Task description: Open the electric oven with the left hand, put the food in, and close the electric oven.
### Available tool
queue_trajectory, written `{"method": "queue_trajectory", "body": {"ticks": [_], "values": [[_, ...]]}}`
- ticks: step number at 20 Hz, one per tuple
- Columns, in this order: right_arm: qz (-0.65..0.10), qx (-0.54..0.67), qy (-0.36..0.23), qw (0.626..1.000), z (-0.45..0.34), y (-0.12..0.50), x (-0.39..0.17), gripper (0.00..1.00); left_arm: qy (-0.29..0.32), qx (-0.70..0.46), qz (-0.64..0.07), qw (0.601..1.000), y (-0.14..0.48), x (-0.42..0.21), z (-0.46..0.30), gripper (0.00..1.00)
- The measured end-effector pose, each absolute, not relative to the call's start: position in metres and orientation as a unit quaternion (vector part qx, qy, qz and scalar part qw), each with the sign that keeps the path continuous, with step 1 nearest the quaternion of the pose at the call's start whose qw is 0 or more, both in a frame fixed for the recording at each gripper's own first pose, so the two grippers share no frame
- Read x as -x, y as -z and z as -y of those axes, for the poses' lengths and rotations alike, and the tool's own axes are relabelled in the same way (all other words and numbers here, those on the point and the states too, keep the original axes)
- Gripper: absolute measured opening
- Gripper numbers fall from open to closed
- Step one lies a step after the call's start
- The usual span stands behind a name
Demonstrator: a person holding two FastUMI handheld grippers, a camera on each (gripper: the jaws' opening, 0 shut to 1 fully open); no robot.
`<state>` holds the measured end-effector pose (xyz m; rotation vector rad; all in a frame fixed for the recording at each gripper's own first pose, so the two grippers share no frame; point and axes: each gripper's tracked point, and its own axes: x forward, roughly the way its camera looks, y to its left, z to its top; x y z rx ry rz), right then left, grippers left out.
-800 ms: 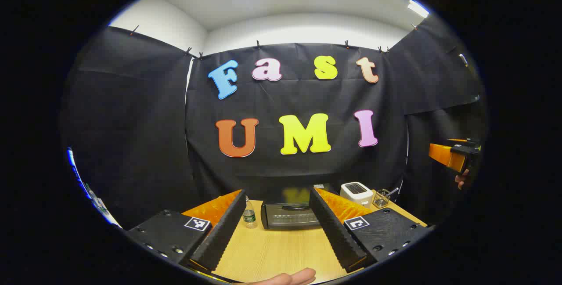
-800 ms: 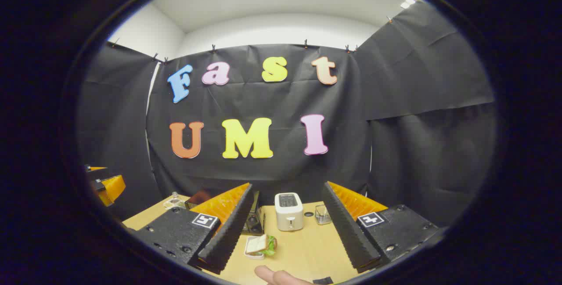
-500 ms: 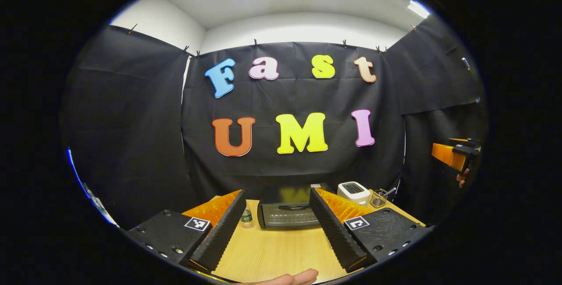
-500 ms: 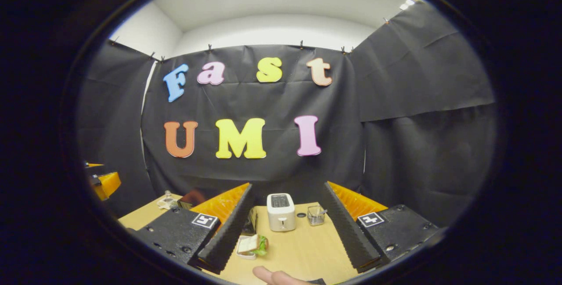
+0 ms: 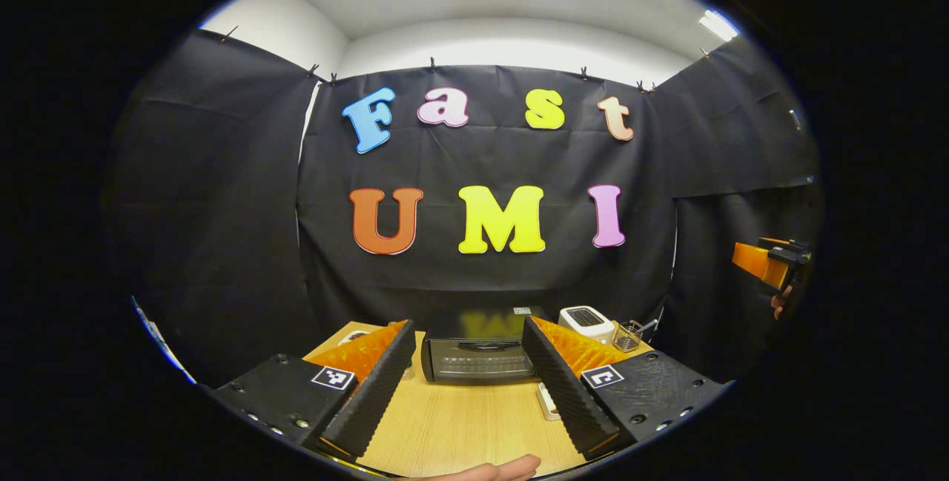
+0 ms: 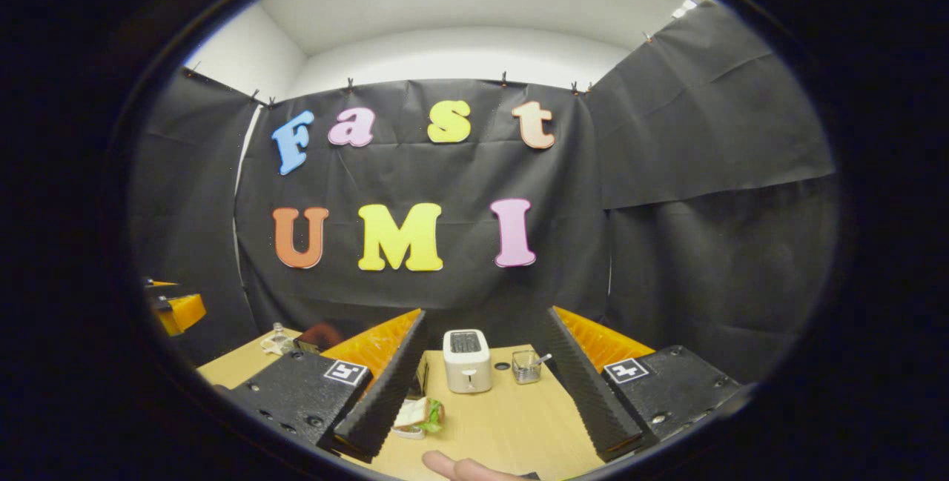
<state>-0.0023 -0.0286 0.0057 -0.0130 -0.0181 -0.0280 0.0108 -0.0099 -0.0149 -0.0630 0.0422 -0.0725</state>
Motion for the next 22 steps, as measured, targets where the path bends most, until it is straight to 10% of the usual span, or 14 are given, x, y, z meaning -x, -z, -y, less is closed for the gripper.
{"method": "queue_trajectory", "body": {"ticks": [22], "values": [[0.019,0.004,-0.03,0.999,0.023,0.034,-0.074,1.0,0.058,0.028,-0.021,0.998,0.088,-0.182,0.048,0.95]]}}
